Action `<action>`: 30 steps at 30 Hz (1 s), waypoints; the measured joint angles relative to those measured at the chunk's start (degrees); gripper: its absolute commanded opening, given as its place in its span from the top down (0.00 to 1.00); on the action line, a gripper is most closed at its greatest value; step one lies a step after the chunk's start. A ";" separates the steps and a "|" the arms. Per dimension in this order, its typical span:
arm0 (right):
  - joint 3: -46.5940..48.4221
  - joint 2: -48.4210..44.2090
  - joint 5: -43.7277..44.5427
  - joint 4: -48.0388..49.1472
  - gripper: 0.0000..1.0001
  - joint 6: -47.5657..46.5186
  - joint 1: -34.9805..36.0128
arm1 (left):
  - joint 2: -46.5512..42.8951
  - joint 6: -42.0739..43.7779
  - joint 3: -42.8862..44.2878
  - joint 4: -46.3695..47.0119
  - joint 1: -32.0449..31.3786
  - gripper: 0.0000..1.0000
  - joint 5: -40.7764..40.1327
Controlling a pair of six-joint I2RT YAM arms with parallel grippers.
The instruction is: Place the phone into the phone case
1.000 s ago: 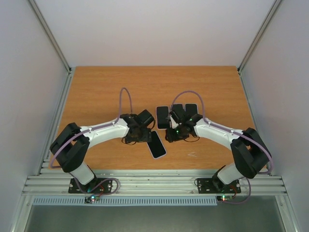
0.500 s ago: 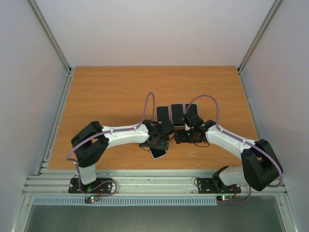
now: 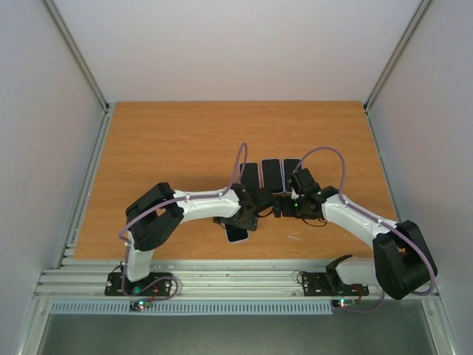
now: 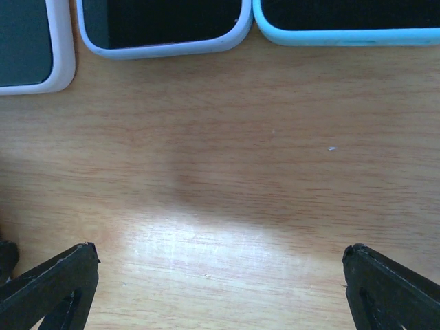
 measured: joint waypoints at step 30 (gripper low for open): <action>0.02 1.38 -3.32 1.18 0.02 -0.24 -0.09 | -11.96 4.09 -16.24 6.84 10.67 0.26 12.66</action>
